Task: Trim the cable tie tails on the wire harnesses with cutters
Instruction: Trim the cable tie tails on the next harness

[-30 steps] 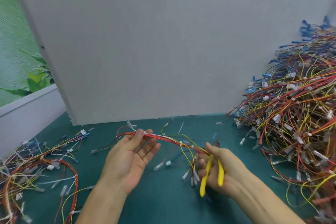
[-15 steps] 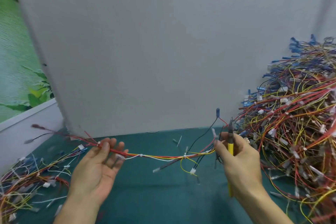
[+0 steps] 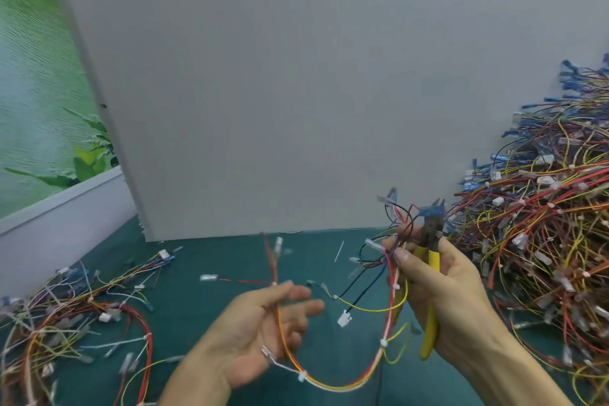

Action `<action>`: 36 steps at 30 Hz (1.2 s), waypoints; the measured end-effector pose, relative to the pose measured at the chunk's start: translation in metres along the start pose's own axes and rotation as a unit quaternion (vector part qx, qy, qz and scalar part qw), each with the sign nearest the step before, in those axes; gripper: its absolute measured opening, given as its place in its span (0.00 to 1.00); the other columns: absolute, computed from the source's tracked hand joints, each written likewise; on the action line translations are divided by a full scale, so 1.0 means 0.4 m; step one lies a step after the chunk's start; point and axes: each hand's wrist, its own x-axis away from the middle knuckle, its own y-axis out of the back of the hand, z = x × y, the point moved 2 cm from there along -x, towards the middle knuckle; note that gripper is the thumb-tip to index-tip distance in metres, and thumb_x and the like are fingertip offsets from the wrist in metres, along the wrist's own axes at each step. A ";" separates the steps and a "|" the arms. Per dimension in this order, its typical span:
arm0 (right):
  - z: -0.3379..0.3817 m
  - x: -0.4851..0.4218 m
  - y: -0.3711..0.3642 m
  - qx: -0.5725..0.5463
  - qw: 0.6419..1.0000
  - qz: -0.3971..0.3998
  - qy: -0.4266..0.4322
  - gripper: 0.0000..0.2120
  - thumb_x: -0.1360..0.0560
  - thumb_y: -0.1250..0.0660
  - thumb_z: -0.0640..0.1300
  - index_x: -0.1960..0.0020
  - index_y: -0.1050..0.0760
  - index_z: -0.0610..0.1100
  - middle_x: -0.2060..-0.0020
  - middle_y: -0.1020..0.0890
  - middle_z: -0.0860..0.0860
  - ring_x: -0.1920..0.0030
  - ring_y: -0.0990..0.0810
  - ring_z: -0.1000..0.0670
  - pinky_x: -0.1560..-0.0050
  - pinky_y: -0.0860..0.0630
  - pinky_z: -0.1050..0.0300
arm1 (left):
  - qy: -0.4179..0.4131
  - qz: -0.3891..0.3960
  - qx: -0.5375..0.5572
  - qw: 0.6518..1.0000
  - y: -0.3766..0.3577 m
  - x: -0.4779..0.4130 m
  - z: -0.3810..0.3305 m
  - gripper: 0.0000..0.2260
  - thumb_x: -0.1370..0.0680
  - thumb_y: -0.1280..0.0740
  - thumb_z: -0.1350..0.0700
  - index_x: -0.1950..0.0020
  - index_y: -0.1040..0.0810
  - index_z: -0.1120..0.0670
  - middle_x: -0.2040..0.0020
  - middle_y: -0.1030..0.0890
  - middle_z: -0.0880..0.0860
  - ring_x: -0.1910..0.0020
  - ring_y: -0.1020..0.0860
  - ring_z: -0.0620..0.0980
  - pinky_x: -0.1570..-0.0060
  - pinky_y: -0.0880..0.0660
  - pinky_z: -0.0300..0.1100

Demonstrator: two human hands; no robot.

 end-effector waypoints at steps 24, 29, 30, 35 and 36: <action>-0.027 -0.031 0.086 0.409 0.904 -0.124 0.006 0.05 0.27 0.27 0.41 0.58 0.22 0.49 0.69 0.18 0.50 0.65 0.21 0.45 0.56 0.24 0.47 | -0.280 -0.072 0.125 0.949 0.009 -0.032 -0.011 0.10 0.31 0.34 0.66 0.52 0.21 0.58 0.58 0.16 0.54 0.60 0.16 0.54 0.62 0.18 0.45; -0.023 -0.030 0.083 0.415 0.901 -0.125 0.009 0.05 0.27 0.27 0.41 0.58 0.22 0.49 0.69 0.18 0.49 0.64 0.20 0.43 0.56 0.24 0.47 | -0.289 -0.099 0.124 0.944 0.010 -0.034 -0.008 0.07 0.24 0.37 0.68 0.51 0.22 0.59 0.61 0.16 0.53 0.64 0.16 0.53 0.64 0.18 0.44; -0.023 -0.031 0.083 0.416 0.900 -0.127 0.007 0.05 0.27 0.27 0.41 0.58 0.22 0.49 0.69 0.18 0.49 0.63 0.19 0.43 0.56 0.23 0.47 | -0.292 -0.103 0.124 0.943 0.010 -0.033 -0.008 0.07 0.24 0.38 0.68 0.52 0.22 0.59 0.61 0.16 0.53 0.64 0.16 0.52 0.64 0.18 0.44; -0.026 -0.030 0.078 0.422 0.897 -0.129 0.002 0.04 0.27 0.28 0.40 0.58 0.22 0.46 0.67 0.18 0.46 0.64 0.19 0.40 0.55 0.21 0.43 | -0.299 -0.134 0.134 0.935 0.014 -0.037 -0.009 0.06 0.23 0.38 0.68 0.52 0.23 0.60 0.63 0.16 0.53 0.66 0.16 0.52 0.65 0.18 0.44; -0.027 -0.031 0.077 0.423 0.897 -0.127 0.005 0.04 0.27 0.28 0.40 0.58 0.22 0.46 0.67 0.18 0.45 0.63 0.19 0.40 0.55 0.21 0.42 | -0.297 -0.143 0.135 0.934 0.019 -0.041 -0.008 0.06 0.23 0.37 0.67 0.53 0.23 0.60 0.63 0.16 0.53 0.66 0.17 0.52 0.66 0.18 0.44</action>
